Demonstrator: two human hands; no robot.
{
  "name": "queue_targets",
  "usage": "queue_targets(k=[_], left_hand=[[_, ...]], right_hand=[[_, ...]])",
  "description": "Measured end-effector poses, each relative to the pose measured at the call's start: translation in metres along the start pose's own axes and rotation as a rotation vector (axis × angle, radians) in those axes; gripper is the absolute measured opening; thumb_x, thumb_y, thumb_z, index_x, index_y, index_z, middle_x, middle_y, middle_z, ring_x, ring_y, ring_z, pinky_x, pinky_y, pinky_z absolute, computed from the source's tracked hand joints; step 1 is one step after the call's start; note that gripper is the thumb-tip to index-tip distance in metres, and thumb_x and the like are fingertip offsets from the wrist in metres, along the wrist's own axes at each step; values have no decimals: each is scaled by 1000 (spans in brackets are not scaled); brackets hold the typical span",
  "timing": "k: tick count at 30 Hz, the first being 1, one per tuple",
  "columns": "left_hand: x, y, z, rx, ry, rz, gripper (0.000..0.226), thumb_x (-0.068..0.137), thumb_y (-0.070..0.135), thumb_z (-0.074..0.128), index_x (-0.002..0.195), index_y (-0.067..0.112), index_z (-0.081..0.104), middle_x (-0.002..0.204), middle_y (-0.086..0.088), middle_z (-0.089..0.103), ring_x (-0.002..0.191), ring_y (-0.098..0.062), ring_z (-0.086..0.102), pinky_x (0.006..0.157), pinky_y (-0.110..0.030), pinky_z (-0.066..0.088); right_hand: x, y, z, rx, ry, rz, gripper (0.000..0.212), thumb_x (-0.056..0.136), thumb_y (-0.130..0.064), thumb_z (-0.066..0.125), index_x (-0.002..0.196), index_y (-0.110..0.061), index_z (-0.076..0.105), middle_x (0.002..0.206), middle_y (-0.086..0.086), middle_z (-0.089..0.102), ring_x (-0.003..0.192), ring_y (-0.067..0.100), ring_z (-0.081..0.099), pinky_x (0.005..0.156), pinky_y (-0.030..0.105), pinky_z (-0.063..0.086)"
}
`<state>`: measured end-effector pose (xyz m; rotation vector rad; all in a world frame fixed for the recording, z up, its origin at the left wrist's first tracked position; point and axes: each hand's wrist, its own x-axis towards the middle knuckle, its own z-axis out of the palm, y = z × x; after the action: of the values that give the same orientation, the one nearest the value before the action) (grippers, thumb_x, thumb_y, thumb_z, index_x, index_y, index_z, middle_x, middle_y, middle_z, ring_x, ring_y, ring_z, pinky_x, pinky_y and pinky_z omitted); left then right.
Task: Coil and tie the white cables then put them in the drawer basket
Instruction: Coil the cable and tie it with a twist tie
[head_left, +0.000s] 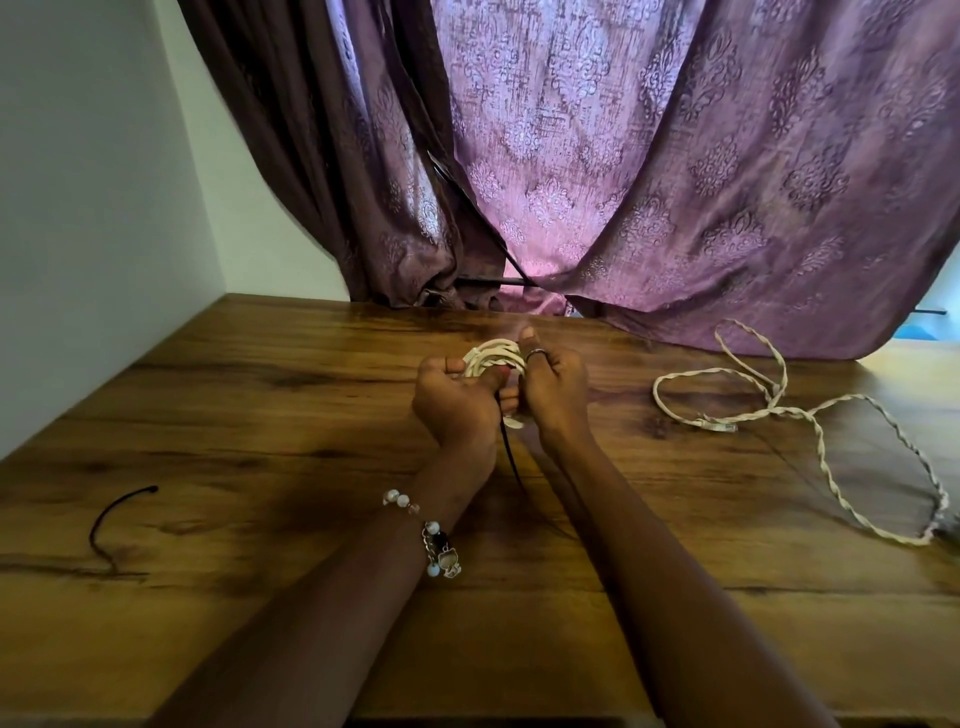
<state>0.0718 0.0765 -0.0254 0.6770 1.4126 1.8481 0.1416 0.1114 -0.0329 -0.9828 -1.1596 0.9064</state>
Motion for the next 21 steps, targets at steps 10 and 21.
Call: queue_targets(k=[10,21], left_hand=[[8,-4,1,-91,-59,-142,32,70,-8,76,82,12,55,85,-16,67,66,-28,70,59,-42,60],[18,24,-10,-158,-577,-376,20,84,-15,56,93,3,57,69,-16,69,54,-19,69,50,-26,57]], right_hand=[[-5,-3,2,46,-89,-32,41,99,-27,50,64,-7,54,50,8,47,36,15,41,37,22,35],[12,7,-15,-54,15,-120,23,92,-23,58,76,-17,73,74,6,69,65,17,58,59,34,45]])
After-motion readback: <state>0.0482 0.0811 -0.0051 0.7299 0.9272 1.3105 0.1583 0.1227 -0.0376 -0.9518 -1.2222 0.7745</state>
